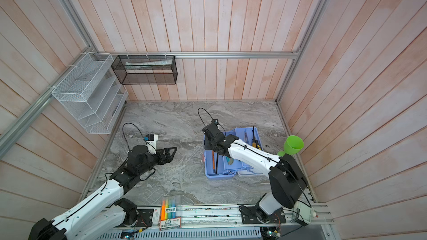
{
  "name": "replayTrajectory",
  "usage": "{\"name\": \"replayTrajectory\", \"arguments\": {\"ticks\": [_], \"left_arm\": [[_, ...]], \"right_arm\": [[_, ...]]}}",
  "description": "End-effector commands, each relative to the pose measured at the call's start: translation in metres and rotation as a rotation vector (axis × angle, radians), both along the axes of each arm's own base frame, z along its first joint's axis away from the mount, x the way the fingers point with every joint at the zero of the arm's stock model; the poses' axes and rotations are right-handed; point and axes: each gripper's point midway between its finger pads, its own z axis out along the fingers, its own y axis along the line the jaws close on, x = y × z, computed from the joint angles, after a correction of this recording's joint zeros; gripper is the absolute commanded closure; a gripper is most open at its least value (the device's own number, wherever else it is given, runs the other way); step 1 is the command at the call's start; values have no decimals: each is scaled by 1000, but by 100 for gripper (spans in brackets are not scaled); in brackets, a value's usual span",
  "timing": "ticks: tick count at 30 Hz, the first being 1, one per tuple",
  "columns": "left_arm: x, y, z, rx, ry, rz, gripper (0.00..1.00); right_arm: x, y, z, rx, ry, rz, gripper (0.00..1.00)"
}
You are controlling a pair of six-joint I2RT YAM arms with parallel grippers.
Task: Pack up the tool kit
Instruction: 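Release the red key with the right gripper while the left gripper nears the pink latch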
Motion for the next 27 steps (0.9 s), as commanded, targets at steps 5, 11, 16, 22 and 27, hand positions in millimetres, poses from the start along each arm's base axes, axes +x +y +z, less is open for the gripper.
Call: {"name": "replayTrajectory", "arguments": {"ticks": [5, 11, 16, 22, 27], "left_arm": [[13, -76, 12, 36, -24, -158, 0], [31, -115, -10, 90, 86, -194, 0], [40, -137, -34, 184, 185, -194, 0], [44, -143, -65, 251, 293, -181, 0], [48, -146, -81, 317, 334, -185, 0]], "right_arm": [[-1, -76, 57, 40, -129, -113, 78], [-12, -121, 69, 39, -151, -165, 69], [-20, -141, 71, 42, -163, -181, 67], [-27, -146, 76, 61, -187, -172, 65], [-31, -151, 74, 52, -182, -177, 65]]}}
